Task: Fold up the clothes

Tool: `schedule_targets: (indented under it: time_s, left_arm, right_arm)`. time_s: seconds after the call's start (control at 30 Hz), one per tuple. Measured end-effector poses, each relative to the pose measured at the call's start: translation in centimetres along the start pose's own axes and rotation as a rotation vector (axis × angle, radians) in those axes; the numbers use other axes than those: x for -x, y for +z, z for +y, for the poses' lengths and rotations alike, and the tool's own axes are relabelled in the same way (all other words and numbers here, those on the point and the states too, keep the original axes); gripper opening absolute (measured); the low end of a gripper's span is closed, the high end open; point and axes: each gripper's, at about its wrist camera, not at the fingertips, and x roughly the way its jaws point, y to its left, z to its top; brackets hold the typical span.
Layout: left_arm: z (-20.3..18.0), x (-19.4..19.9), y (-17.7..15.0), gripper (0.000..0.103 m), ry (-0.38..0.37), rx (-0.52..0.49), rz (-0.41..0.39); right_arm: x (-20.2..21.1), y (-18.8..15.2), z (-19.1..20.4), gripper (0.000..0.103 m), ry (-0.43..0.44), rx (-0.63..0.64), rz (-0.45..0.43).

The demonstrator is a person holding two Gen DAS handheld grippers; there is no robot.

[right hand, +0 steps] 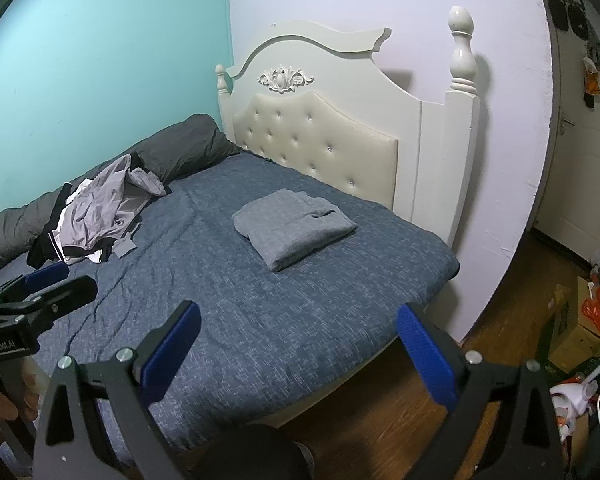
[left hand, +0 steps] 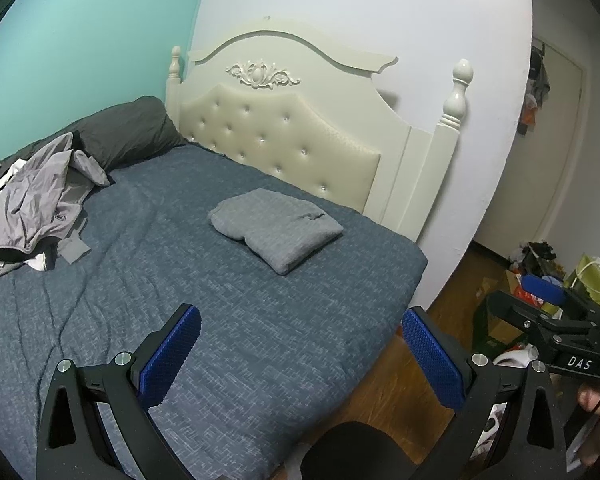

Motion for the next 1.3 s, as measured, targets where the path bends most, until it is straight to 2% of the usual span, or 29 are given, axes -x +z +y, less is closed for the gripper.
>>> schedule_targets:
  time_s: [1.3]
  left_arm:
    - [0.83, -0.02, -0.21, 0.103, 0.014, 0.027, 0.007]
  right_arm:
    - [-0.20, -0.30, -0.54, 0.100, 0.005, -0.011, 0.014]
